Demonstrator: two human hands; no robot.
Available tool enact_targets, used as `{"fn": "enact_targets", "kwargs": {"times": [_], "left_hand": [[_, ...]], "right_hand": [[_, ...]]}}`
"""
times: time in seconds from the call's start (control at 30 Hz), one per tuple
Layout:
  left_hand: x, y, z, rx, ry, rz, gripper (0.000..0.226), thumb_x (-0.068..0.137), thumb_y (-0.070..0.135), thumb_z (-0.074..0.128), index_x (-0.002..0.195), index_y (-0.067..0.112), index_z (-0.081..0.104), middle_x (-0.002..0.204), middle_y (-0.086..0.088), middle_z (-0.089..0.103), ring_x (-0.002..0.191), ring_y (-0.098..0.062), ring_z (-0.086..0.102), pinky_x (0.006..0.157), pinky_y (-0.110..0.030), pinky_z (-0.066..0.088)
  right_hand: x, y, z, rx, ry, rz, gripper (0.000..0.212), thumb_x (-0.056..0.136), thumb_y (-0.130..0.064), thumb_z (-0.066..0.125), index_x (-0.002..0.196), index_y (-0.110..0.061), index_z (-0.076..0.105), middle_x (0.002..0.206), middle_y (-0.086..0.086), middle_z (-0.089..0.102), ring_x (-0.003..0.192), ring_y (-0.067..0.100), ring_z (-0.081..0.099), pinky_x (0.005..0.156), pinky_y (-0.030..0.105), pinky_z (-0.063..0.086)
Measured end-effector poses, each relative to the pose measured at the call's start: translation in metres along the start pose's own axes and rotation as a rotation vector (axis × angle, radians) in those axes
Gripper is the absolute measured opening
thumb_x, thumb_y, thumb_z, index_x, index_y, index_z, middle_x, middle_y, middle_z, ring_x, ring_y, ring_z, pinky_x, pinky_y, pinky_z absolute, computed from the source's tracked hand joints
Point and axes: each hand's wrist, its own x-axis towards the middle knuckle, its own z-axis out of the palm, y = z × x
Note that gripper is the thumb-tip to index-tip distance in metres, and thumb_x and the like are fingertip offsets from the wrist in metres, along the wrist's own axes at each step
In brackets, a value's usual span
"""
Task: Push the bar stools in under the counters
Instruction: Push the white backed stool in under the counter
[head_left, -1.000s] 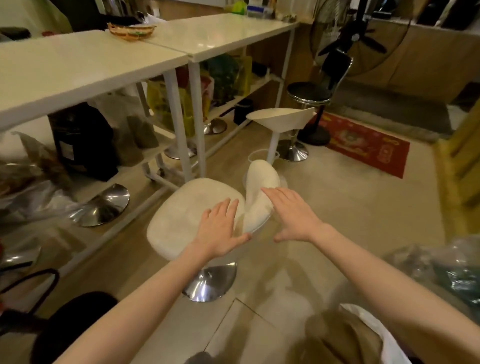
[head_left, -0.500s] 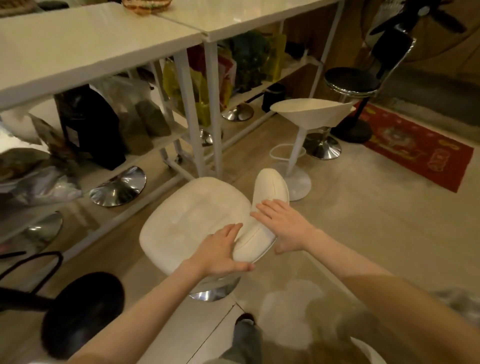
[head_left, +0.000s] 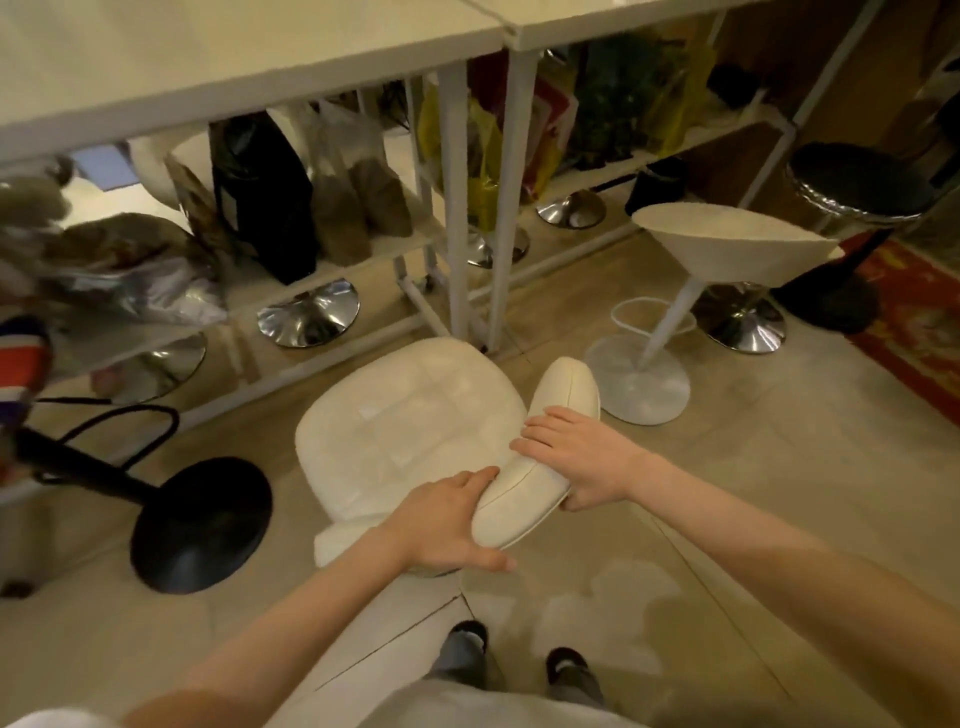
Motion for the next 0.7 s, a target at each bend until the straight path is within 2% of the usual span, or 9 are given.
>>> {"fn": "enact_targets", "kwargs": {"times": [0.1, 0.2, 0.3, 0.43, 0.5, 0.7], "left_hand": [[-0.005, 0.007, 0.010, 0.125, 0.120, -0.078, 0.108, 0.056, 0.080, 0.048, 0.142, 0.021, 0.023, 0.127, -0.004, 0.055, 0.105, -0.024, 0.057, 0.085, -0.035, 0.048], [-0.013, 0.018, 0.023, 0.167, 0.259, -0.132, 0.092, 0.063, 0.070, 0.057, 0.136, 0.018, 0.034, 0.116, -0.005, 0.062, 0.098, -0.027, 0.061, 0.082, -0.038, 0.049], [-0.019, 0.026, 0.031, 0.216, 0.394, -0.184, 0.084, 0.062, 0.069, 0.052, 0.126, 0.015, 0.044, 0.105, -0.008, 0.067, 0.089, -0.029, 0.065, 0.077, -0.039, 0.052], [-0.020, 0.032, 0.034, 0.241, 0.404, -0.291, 0.079, 0.063, 0.061, 0.063, 0.126, 0.016, 0.047, 0.109, -0.006, 0.066, 0.095, -0.028, 0.063, 0.084, -0.040, 0.049], [-0.020, 0.031, 0.034, 0.246, 0.402, -0.306, 0.076, 0.064, 0.062, 0.062, 0.124, 0.018, 0.047, 0.106, -0.005, 0.066, 0.094, -0.027, 0.062, 0.084, -0.039, 0.048], [-0.009, 0.031, 0.030, 0.233, 0.422, -0.278, 0.067, 0.061, 0.064, 0.060, 0.110, 0.021, 0.049, 0.082, -0.001, 0.067, 0.071, -0.023, 0.063, 0.067, -0.033, 0.051]], "right_hand": [[0.002, 0.010, 0.004, -0.009, -0.011, -0.083, 0.080, 0.049, -0.040, 0.080, 0.117, -0.008, 0.052, 0.110, 0.011, 0.061, 0.105, 0.030, 0.056, 0.098, 0.040, 0.041], [0.004, 0.018, 0.009, -0.020, 0.012, -0.166, 0.079, 0.046, -0.038, 0.082, 0.112, -0.007, 0.053, 0.106, 0.011, 0.061, 0.100, 0.030, 0.056, 0.095, 0.041, 0.044], [0.006, 0.021, 0.012, -0.002, 0.078, -0.227, 0.074, 0.043, -0.031, 0.084, 0.106, -0.005, 0.057, 0.102, 0.012, 0.063, 0.095, 0.031, 0.059, 0.089, 0.040, 0.049], [0.009, 0.023, 0.019, 0.009, 0.126, -0.250, 0.068, 0.043, -0.028, 0.083, 0.103, -0.006, 0.058, 0.093, 0.010, 0.064, 0.080, 0.029, 0.061, 0.075, 0.036, 0.052], [0.011, 0.026, 0.022, 0.007, 0.130, -0.261, 0.065, 0.044, -0.027, 0.082, 0.101, -0.007, 0.058, 0.090, 0.008, 0.064, 0.077, 0.028, 0.060, 0.072, 0.036, 0.051], [0.014, 0.043, 0.026, 0.006, 0.161, -0.311, 0.061, 0.043, -0.026, 0.080, 0.099, -0.011, 0.058, 0.086, 0.004, 0.062, 0.074, 0.024, 0.059, 0.069, 0.033, 0.051]]}}
